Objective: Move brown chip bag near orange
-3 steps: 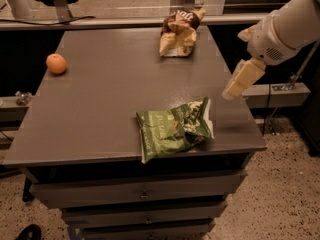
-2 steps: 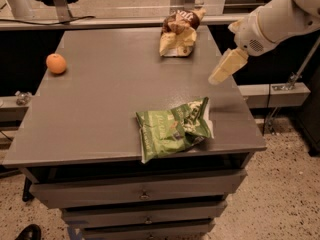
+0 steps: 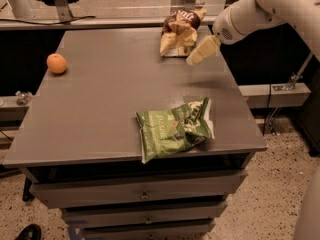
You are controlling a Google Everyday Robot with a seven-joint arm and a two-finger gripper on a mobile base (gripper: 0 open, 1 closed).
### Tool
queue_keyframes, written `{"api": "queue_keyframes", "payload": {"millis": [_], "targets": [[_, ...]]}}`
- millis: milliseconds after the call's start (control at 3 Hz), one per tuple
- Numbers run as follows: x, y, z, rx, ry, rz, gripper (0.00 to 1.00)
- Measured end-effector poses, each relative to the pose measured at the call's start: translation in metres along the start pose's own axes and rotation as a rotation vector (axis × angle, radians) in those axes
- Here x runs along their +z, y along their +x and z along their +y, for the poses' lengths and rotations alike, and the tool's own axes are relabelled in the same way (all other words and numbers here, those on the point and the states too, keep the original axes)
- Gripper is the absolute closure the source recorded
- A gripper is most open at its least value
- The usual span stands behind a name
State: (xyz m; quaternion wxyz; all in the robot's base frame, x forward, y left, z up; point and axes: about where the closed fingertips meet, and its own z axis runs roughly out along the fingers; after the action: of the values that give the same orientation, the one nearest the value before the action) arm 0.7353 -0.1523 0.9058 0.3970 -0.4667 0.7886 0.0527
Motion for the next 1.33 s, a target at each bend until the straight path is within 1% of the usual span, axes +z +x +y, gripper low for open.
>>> {"api": "queue_keyframes", "payload": {"millis": [333,667,1000,1333], "targets": [[0.033,-0.019,-0.019,0.091,0.018,-0.024,0.0],[0.056,-0.032,-0.031,0.166,0.028,-0.051,0.0],[0.077,-0.037,-0.042,0.227,0.025,-0.087,0.18],[0.091,-0.041,-0.043,0.259,0.009,-0.118,0.41]]}}
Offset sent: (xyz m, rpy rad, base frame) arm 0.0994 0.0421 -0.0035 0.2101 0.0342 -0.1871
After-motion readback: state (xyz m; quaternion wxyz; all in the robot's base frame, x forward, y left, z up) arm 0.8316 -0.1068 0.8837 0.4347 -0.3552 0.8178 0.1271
